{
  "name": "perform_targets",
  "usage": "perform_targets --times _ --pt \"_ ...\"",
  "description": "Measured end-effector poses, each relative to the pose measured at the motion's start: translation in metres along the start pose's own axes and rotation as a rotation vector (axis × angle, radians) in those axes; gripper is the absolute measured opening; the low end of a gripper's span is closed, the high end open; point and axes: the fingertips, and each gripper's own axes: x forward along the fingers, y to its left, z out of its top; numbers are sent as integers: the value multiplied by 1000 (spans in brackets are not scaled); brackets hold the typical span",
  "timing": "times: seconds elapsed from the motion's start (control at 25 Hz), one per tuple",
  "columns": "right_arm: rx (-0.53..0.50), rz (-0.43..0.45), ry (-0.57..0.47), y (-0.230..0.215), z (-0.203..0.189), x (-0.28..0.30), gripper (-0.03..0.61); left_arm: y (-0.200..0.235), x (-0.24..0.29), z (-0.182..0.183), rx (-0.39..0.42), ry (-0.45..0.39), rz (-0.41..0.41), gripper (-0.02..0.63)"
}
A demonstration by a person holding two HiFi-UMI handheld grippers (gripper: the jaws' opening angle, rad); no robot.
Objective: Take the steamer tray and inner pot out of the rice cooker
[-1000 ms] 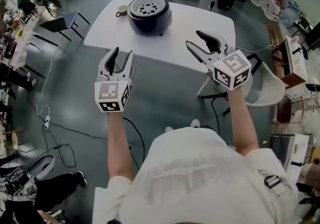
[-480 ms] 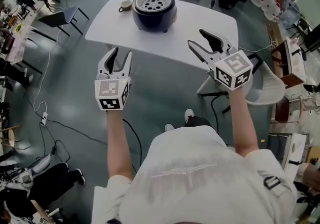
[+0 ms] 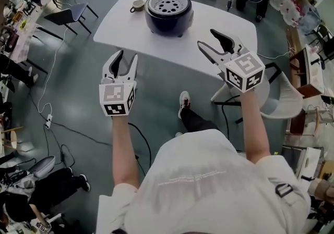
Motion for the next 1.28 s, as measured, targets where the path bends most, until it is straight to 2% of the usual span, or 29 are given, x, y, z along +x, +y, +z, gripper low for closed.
perform_targets --times 0.44,0.64,0.88,1.0,1.08,1.28 --pt "3 94 40 -62 -9 121 288 68 88 -3 -7 44 32 210" --pt "6 138 66 -106 -14 161 298 78 142 9 -10 59 26 212" --pt "38 154 73 -159 -22 202 299 83 211 15 -5 98 -19 213" --pt "64 148 76 -182 -32 216 299 75 242 19 16 109 -77 213" --pt "87 133 84 -189 -39 217 299 63 256 17 29 131 -149 221" --pt "141 75 112 -193 -56 212 299 23 289 -1 115 227 -432 250"
